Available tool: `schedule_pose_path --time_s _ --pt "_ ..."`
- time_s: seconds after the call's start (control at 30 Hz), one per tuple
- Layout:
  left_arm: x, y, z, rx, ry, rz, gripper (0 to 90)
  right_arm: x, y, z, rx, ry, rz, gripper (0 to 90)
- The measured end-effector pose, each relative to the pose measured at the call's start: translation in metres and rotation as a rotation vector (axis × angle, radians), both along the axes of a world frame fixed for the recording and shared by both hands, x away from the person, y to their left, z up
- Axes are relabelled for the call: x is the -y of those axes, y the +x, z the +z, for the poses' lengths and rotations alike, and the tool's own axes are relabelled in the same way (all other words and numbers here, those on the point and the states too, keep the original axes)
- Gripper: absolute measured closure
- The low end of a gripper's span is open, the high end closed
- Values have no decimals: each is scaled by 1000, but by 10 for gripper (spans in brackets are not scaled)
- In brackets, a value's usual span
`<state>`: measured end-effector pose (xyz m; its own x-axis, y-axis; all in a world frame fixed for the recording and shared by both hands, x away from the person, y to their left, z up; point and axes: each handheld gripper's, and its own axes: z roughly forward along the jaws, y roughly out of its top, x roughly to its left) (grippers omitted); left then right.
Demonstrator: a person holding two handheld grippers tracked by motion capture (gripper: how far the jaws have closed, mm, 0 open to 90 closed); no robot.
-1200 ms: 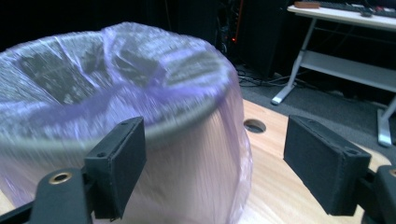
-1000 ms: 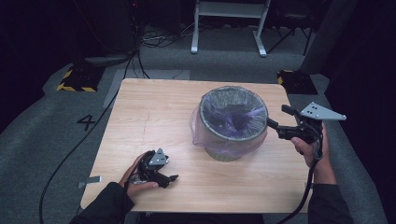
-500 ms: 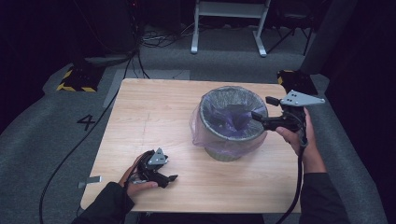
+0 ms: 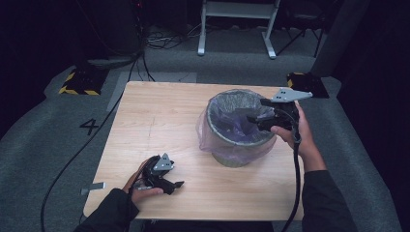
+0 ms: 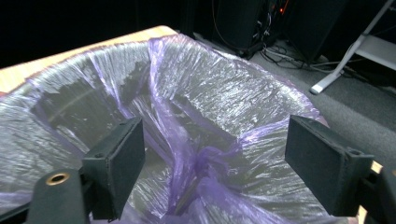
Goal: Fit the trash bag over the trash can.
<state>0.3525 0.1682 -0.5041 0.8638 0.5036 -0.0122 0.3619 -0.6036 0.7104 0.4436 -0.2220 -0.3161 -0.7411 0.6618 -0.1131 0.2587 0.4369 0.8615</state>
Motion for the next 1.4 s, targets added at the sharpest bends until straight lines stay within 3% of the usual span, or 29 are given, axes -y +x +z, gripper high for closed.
schedule_pose_path --time_s 0.17,0.27,0.5,0.97,1.27,1.4 --pt "0 0 0 0 0 0 147 -5 7 -5 -40 -20 12 199" --pt "0 0 0 1 0 -1 147 -9 9 -7 -64 -42 36 268" --pt "0 0 0 1 0 -1 146 -13 11 -10 -83 -63 36 259" --pt "0 0 0 4 1 -10 151 -18 18 -15 -175 -167 78 274" --pt "0 0 0 4 1 -18 151 -31 28 -17 -268 -320 68 261" --pt "0 0 0 4 1 -21 151 -33 30 -17 -293 -340 66 249"
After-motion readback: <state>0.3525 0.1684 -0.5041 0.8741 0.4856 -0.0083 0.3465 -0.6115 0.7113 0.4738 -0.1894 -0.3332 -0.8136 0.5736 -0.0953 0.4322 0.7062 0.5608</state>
